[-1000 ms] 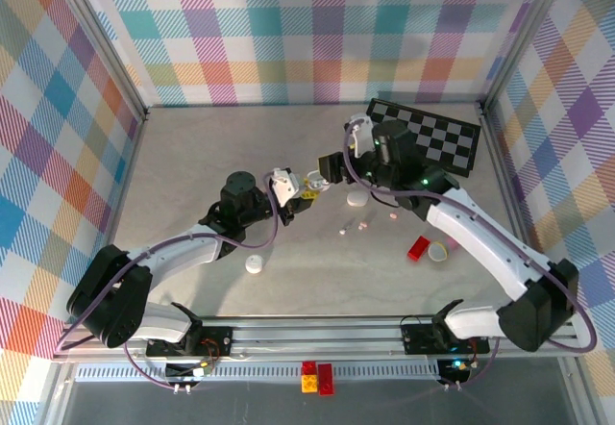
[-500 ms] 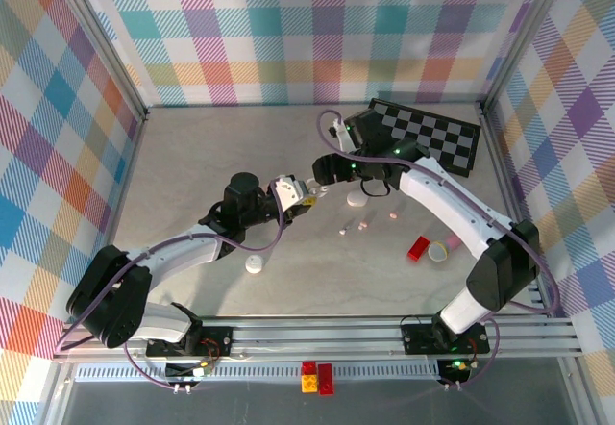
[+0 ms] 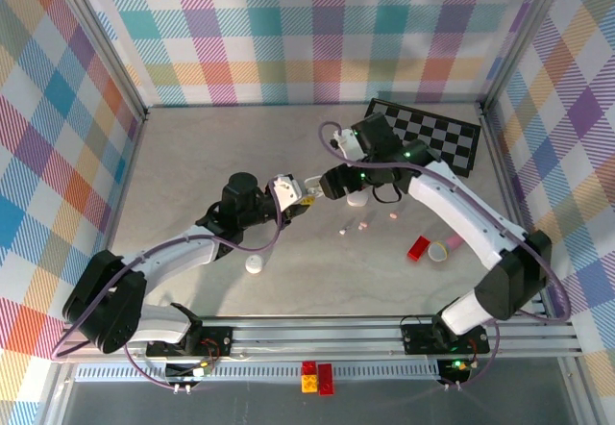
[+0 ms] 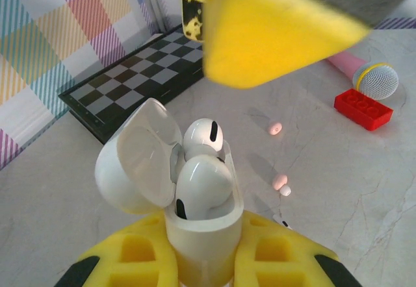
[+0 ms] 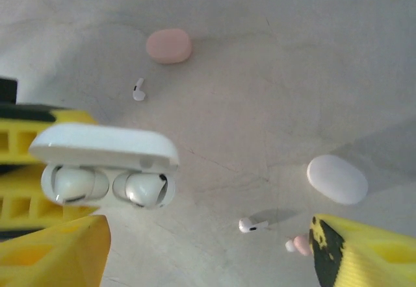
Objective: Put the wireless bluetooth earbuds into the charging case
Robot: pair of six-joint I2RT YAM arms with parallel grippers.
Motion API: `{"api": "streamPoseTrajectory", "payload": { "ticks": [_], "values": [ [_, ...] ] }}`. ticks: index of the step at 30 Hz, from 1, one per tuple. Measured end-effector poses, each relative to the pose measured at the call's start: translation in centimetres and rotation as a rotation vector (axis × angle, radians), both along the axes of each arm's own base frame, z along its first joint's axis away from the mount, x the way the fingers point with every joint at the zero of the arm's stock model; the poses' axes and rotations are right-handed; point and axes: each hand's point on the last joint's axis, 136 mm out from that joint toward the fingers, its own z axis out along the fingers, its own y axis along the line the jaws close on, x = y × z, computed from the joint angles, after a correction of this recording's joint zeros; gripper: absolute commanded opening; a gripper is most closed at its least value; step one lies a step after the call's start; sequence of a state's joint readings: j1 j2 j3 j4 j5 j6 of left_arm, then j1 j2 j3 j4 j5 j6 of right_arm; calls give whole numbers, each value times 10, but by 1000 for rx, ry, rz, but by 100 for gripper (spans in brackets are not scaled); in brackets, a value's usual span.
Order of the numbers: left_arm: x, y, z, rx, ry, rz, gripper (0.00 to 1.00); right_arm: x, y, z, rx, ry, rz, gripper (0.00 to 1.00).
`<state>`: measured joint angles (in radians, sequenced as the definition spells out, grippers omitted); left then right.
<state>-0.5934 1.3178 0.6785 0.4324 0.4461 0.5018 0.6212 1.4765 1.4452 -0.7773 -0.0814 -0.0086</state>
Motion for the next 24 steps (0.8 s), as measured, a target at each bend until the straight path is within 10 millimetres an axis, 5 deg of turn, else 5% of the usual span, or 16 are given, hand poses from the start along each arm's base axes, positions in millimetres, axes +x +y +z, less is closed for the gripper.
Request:
{"api": "streamPoseTrajectory", "payload": {
  "ticks": [6,12,18,24],
  "values": [
    [-16,2,16,-15,0,-42,0,-36,-11,27,57,-218,217,72],
    [-26,6,27,-24,-6,-61,0,23,-1,75,183,-207,110,69],
    [-31,6,30,-27,-3,-75,0,50,25,52,205,-48,108,67],
    [-32,7,32,-30,-3,-73,0,39,31,29,196,72,139,67]
  ]
}}
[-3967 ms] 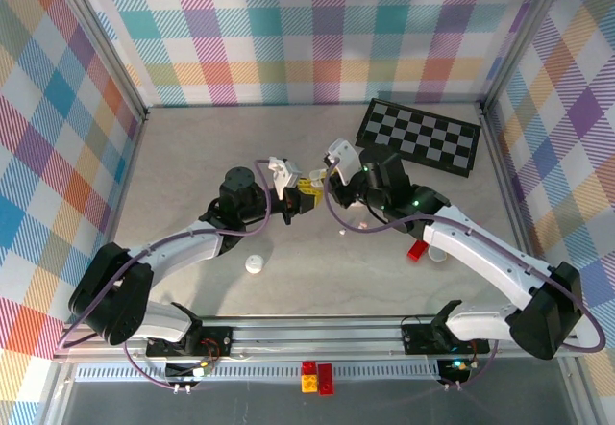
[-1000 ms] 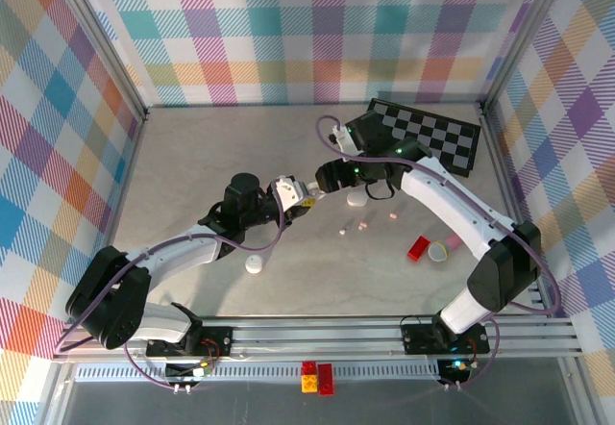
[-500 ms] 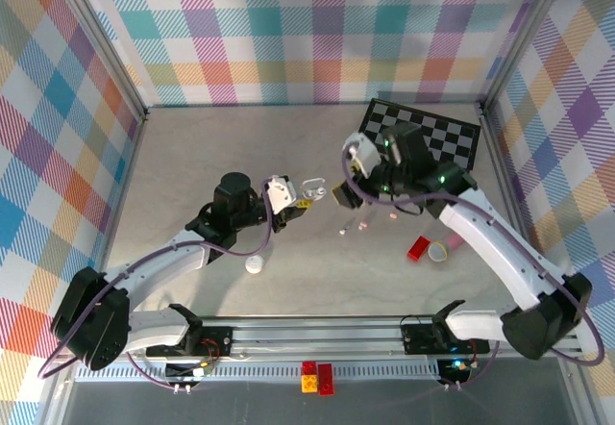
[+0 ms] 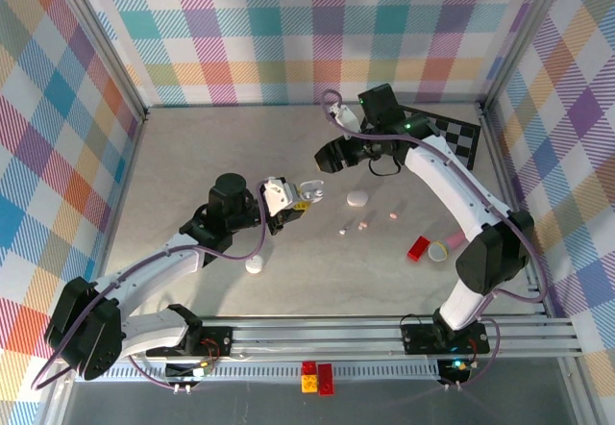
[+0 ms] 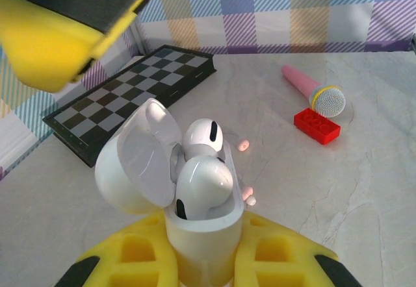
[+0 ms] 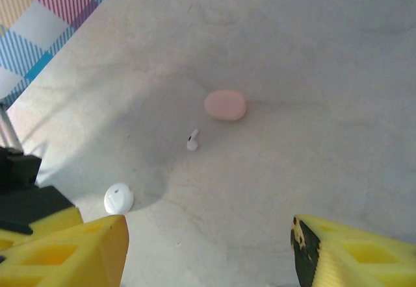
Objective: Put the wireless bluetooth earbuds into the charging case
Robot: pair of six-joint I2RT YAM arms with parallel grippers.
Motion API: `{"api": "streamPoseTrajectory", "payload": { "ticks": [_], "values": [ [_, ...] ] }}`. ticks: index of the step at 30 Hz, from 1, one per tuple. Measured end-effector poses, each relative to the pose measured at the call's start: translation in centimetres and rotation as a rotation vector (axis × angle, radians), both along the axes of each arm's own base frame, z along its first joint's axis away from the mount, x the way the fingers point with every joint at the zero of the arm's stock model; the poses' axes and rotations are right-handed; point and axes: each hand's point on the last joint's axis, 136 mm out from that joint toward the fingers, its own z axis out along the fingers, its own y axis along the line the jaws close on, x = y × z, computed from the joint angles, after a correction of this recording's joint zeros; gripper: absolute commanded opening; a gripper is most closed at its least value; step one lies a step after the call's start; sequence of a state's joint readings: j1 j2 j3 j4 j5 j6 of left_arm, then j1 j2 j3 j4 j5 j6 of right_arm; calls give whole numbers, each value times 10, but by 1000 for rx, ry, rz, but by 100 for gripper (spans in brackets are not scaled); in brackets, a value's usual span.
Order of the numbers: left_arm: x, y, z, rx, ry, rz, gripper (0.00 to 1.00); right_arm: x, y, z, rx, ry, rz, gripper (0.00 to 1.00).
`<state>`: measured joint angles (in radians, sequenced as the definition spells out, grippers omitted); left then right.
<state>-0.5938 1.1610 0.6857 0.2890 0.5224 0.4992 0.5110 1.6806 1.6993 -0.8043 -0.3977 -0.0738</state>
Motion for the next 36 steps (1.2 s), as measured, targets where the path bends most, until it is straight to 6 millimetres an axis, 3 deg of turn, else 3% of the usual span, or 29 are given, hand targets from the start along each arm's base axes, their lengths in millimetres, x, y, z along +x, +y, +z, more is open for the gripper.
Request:
{"api": "streamPoseTrajectory", "payload": {
  "ticks": [14,25,33,36],
  "values": [
    [-3,0,-1,3,28,-1,0,-32,4,-13,11,21,169,68],
    [1,0,12,-24,32,23,0,-74,-4,4,57,-23,272,68],
    [-20,-1,22,-30,95,-53,0,-116,-10,3,48,-291,466,70],
    [-30,-3,23,-32,144,-101,0,-127,-5,-1,10,-399,560,63]
  ]
}}
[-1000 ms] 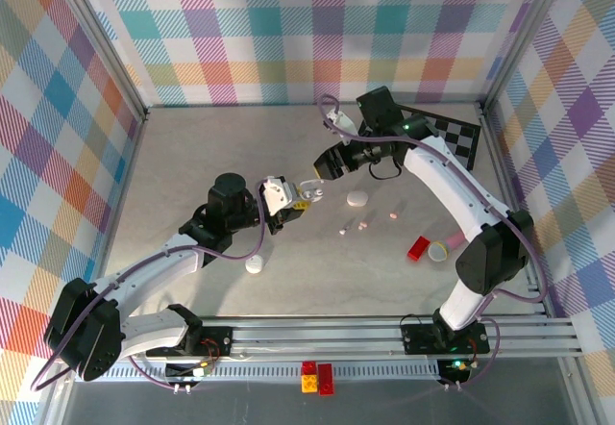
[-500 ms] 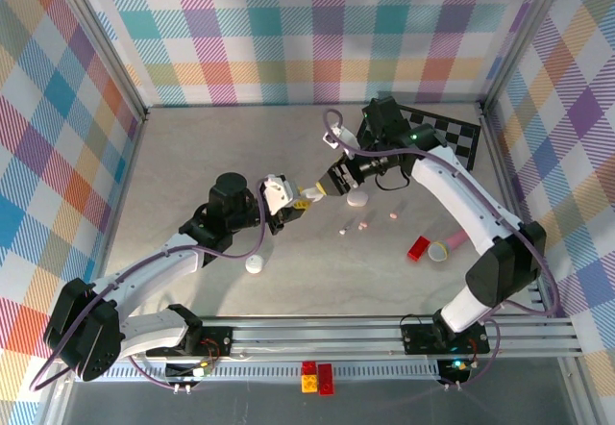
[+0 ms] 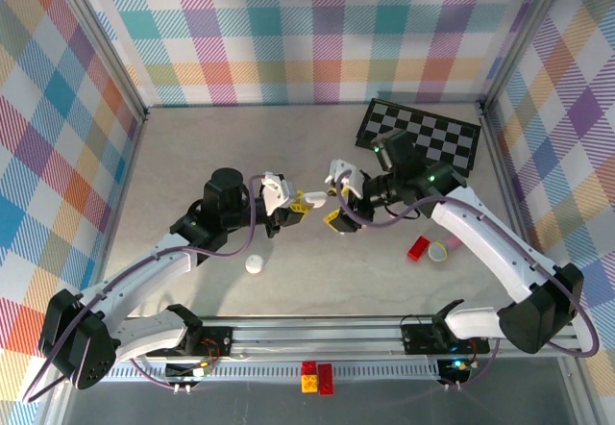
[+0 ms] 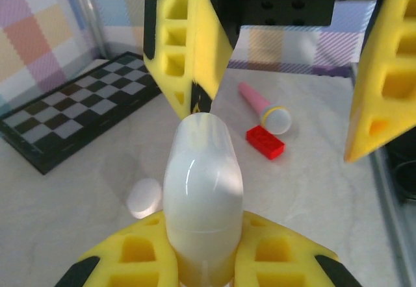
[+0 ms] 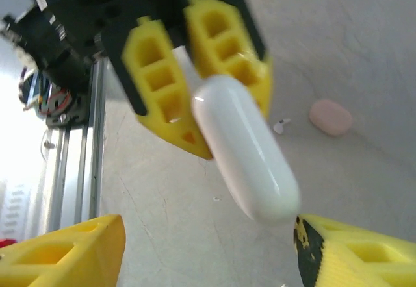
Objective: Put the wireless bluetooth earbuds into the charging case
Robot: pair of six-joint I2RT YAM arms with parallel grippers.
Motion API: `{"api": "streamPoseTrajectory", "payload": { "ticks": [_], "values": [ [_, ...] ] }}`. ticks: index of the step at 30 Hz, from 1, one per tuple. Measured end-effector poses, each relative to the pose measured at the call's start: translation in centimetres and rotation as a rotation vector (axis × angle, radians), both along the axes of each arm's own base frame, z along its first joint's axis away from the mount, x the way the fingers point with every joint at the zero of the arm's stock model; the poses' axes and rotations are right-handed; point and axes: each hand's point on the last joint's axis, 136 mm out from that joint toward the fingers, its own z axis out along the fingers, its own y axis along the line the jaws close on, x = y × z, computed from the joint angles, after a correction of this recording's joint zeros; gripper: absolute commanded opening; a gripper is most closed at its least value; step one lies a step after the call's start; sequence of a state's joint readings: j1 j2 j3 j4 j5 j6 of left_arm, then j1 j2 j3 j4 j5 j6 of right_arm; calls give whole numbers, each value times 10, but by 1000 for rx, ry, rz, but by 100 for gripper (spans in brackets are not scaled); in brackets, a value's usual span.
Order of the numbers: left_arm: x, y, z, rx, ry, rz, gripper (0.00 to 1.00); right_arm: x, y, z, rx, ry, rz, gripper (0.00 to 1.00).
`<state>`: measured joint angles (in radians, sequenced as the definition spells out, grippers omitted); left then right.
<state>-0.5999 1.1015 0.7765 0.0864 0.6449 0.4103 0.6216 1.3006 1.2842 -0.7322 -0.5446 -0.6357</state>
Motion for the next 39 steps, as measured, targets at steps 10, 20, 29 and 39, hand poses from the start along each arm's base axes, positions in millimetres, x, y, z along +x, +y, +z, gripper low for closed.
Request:
{"api": "streamPoseTrajectory", "payload": {
  "ticks": [10,20,29,39],
  "values": [
    [-17,0,-4,6,56,-68,0,0,15,-6,-12,-132,120,33],
    [-14,2,-4,15,51,-46,36,-1,17,-11,-16,-118,141,21],
    [15,18,0,-20,-54,168,100,25,9,-22,-1,-48,-42,19],
    [37,45,-17,-26,-63,389,100,88,11,-77,68,246,-461,18]
  ]
}}
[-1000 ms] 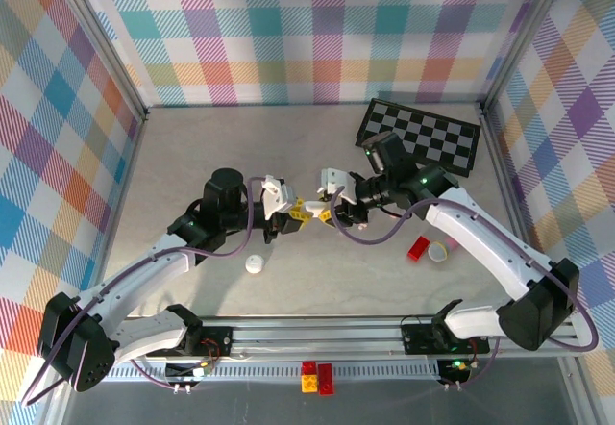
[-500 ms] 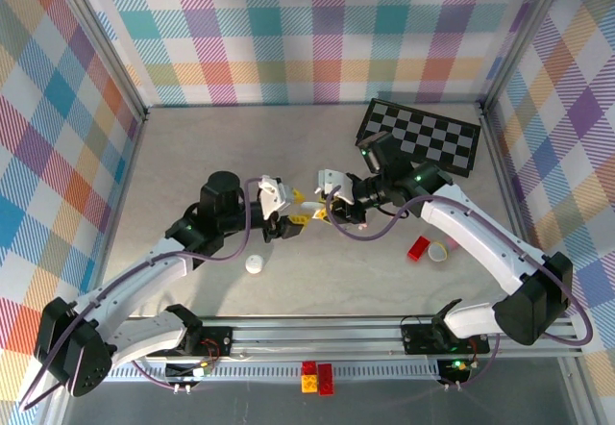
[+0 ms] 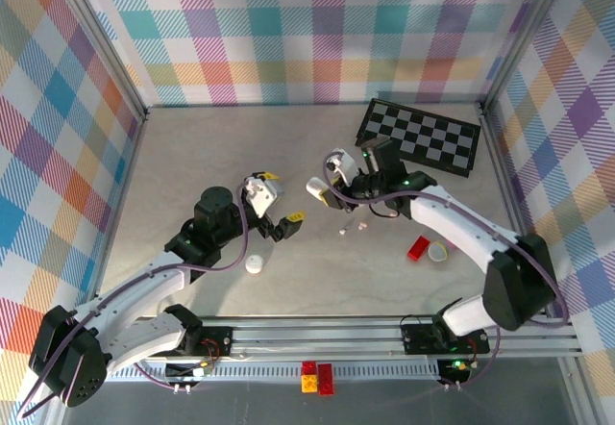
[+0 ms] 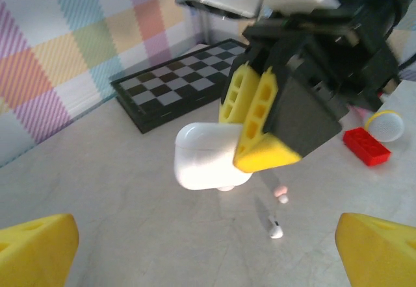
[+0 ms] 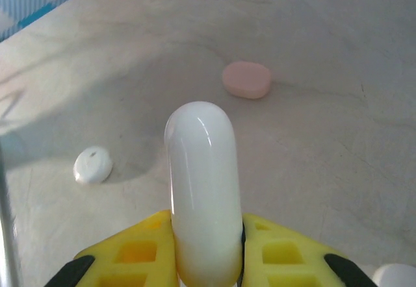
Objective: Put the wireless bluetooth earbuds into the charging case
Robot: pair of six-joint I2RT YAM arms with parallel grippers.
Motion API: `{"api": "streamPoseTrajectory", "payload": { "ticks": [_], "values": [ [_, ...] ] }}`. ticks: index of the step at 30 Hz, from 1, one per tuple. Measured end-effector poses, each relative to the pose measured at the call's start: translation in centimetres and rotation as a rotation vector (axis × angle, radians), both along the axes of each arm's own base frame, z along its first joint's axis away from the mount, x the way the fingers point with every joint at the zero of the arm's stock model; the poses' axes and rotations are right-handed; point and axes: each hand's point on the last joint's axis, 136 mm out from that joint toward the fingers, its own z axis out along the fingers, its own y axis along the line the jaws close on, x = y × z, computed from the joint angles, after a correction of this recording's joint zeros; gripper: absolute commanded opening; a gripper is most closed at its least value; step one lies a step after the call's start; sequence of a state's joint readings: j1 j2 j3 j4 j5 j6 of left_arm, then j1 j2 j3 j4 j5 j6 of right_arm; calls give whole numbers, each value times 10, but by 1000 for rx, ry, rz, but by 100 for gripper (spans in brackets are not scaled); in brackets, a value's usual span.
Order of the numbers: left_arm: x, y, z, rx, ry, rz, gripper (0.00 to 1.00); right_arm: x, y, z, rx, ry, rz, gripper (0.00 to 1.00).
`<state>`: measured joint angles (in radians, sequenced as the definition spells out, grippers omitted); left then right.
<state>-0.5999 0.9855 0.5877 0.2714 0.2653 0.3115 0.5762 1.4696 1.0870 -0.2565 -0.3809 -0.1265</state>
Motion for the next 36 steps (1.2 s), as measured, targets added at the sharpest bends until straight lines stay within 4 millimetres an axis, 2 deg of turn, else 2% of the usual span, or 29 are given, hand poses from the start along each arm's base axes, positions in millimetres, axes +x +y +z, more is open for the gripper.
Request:
{"api": "streamPoseTrajectory", "payload": {
  "ticks": [10,14,20,23,26,31,34,36],
  "values": [
    [19,36,-9,-49,63,241,100,58,17,-87,-10,309,-311,19],
    [26,51,-20,-74,144,324,100,78,28,-114,-13,384,-373,19],
    [27,65,-37,-77,249,413,100,95,39,-148,-28,455,-416,20],
    [29,74,-42,-69,266,468,100,101,42,-152,-20,459,-429,27],
    [30,80,-49,-44,289,505,100,105,41,-151,-22,446,-448,41],
    [45,80,-60,32,355,536,99,109,36,-151,-45,414,-462,56],
    [60,76,-69,106,386,547,98,110,33,-142,-58,377,-455,63],
    [68,75,-78,160,405,550,96,110,30,-125,-53,334,-447,65]
  ]
}}
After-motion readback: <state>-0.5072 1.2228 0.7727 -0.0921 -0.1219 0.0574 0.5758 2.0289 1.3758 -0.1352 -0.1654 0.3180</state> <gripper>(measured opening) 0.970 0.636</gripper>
